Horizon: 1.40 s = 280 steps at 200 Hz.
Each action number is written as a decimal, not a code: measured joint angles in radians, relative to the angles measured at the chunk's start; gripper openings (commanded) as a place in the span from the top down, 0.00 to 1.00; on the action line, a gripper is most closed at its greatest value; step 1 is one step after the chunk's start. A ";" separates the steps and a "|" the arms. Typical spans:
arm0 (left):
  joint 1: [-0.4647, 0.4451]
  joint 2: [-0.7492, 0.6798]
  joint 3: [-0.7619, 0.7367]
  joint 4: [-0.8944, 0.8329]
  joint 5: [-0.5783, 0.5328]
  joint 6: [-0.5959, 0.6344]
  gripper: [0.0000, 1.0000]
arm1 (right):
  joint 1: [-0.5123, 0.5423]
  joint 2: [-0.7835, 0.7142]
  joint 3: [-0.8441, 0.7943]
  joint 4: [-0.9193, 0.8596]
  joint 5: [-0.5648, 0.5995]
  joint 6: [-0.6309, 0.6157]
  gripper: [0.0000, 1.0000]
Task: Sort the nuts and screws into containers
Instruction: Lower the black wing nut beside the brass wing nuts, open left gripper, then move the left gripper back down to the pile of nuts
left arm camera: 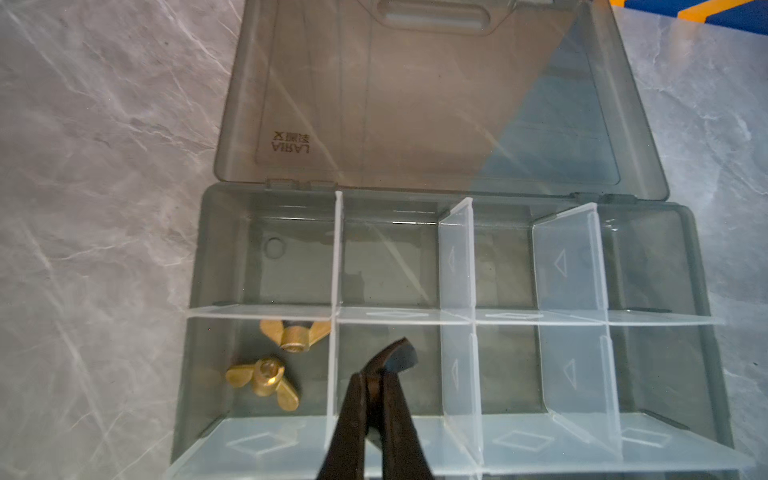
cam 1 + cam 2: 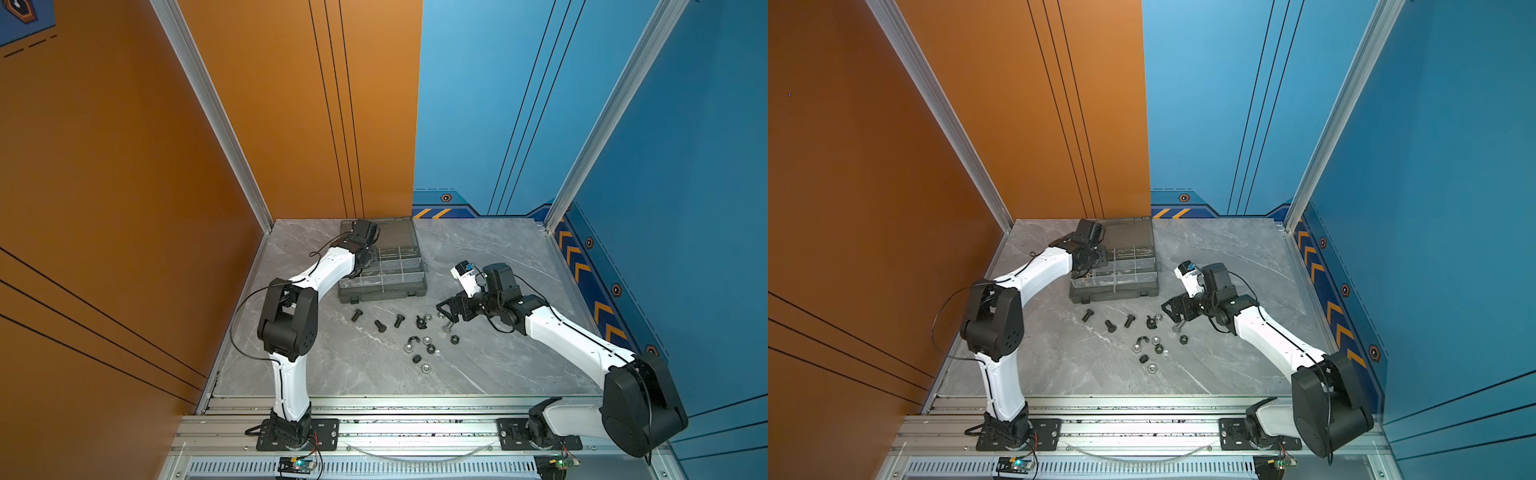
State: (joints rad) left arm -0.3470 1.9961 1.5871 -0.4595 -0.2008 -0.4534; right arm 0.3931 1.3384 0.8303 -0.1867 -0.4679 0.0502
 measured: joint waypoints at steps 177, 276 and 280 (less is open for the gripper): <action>-0.003 0.042 0.013 -0.004 0.053 -0.015 0.57 | 0.000 -0.035 -0.005 0.000 0.000 0.000 0.05; -0.233 -0.212 -0.214 0.036 0.125 0.096 0.44 | -0.006 -0.043 -0.010 0.000 0.001 0.003 0.05; -0.245 -0.218 -0.227 0.038 0.129 0.098 0.43 | -0.007 -0.043 -0.010 0.000 0.001 0.003 0.05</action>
State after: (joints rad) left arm -0.5922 1.7782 1.3602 -0.4217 -0.0715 -0.3557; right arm 0.3859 1.2953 0.8204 -0.1871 -0.4671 0.0532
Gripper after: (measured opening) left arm 0.554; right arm 0.953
